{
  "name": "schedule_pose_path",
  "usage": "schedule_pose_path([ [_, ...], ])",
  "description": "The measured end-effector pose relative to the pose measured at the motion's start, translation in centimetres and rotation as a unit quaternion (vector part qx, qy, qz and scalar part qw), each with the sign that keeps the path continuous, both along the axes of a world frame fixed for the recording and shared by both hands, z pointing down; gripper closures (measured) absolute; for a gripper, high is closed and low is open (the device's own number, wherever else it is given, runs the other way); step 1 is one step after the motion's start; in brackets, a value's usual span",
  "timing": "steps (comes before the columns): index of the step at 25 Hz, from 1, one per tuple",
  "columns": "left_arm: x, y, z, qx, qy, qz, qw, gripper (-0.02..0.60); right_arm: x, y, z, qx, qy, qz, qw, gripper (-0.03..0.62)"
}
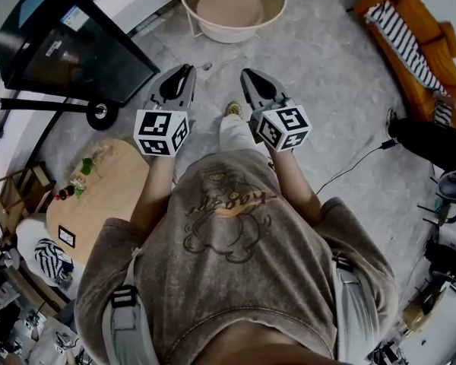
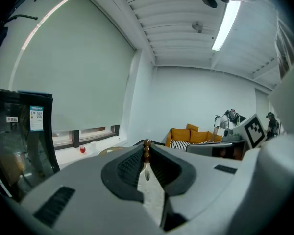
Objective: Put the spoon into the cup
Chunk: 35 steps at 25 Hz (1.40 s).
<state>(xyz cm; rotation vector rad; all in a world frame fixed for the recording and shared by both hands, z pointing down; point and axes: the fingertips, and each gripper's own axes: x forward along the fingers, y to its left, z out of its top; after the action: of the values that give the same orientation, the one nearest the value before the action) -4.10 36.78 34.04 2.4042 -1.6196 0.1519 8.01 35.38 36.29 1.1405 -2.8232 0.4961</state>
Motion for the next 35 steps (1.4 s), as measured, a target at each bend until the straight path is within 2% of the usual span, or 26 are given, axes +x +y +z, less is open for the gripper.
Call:
schedule_pose_path([
  [11, 1.1, -7.2, -1.2, -0.005, -0.001, -0.018, 0.9998, 0.531, 1.4, -7.8, -1.1, -0.002, -0.004, -0.021, 1.000, 0.576],
  [23, 2.3, -17.2, -1.4, 0.003, 0.008, -0.049, 0.9987, 0.531, 3.7, -17.8, -1.5, 0.003, -0.002, -0.041, 0.999, 0.576],
  [35, 2.4, -23.6, -1.4, 0.006, 0.007, -0.071, 0.9974, 0.531, 4.1, -24.2, -1.1, -0.004, -0.009, -0.056, 0.998, 0.576],
])
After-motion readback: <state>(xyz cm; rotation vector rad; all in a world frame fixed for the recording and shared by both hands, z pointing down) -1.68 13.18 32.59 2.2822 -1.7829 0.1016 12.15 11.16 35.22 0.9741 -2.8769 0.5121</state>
